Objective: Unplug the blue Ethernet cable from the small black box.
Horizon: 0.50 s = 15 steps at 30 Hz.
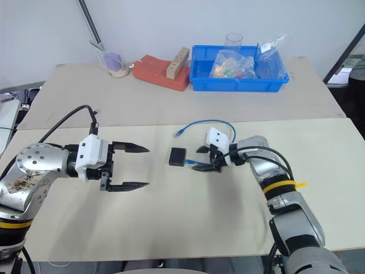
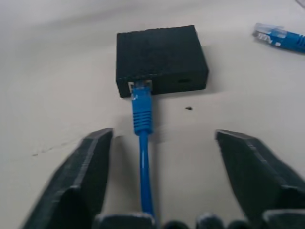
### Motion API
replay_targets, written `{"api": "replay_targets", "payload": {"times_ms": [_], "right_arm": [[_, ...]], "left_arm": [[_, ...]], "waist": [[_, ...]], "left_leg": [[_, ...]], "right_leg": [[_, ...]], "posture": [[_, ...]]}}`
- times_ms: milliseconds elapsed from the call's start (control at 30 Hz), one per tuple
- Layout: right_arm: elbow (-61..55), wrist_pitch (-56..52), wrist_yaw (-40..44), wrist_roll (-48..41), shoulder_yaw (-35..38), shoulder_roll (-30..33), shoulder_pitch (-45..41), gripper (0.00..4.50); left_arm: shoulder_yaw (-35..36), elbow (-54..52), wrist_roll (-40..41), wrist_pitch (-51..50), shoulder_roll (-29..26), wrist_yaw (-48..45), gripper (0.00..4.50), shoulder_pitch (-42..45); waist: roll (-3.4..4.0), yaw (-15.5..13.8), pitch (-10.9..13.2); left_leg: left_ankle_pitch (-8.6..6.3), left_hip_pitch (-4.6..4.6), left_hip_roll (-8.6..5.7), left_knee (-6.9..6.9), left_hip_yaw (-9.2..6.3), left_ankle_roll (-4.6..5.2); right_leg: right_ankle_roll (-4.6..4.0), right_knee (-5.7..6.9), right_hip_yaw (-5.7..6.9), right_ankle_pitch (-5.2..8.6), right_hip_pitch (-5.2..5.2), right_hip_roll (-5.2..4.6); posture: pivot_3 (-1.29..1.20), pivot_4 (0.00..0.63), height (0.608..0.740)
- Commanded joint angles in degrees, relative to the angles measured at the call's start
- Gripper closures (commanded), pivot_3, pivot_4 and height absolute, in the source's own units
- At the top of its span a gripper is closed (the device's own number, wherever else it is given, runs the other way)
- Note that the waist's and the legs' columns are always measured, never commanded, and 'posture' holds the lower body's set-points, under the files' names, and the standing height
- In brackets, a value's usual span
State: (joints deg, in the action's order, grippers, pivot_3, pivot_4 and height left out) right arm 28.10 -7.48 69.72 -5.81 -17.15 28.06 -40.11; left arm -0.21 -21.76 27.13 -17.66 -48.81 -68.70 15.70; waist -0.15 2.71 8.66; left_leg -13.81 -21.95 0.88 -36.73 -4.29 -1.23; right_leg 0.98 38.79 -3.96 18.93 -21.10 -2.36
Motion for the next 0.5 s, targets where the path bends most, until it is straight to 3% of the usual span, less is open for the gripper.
{"api": "replay_targets", "payload": {"times_ms": [33,267,367,500], "right_arm": [[-0.56,0.61,0.6,0.09,-0.06,-1.5,0.43,2.17],[-4.27,0.98,1.09,-0.35,0.22,-1.78,2.78,4.49],[-6.16,9.33,-1.13,1.84,1.69,0.63,2.95,4.49],[-6.38,36.09,-11.85,10.87,2.8,3.51,0.79,4.49]], "left_arm": [[1.62,-1.94,0.85,-0.59,-0.85,0.52,0.0,0.44],[1.08,-1.12,0.56,-0.6,-0.66,0.53,0.0,0.83],[2.83,0.61,5.94,-9.73,1.39,5.13,0.0,1.56],[6.59,4.49,18.17,-27.98,5.48,13.8,0.0,6.43]], "waist": [[0.0,-0.01,0.0],[0.0,-0.18,0.0],[0.0,-0.25,0.0],[-0.02,-0.24,0.02]], "left_leg": [[0.0,0.0,0.0,0.0,-0.02,0.0],[0.0,-0.02,-0.03,0.0,-0.04,0.0],[0.0,-0.03,-0.04,-0.01,-0.05,0.0],[0.0,-0.08,-0.07,-0.08,-0.07,0.0]], "right_leg": [[0.0,0.01,0.01,0.0,0.0,0.0],[0.0,0.05,0.01,0.0,-0.01,-0.02],[0.0,0.06,0.01,0.0,-0.02,-0.04],[0.02,0.09,0.03,0.01,-0.07,-0.06]], "posture": [[0.0,0.15,0.74],[0.0,0.15,0.74],[0.0,0.15,0.74],[0.0,0.15,0.74]]}}
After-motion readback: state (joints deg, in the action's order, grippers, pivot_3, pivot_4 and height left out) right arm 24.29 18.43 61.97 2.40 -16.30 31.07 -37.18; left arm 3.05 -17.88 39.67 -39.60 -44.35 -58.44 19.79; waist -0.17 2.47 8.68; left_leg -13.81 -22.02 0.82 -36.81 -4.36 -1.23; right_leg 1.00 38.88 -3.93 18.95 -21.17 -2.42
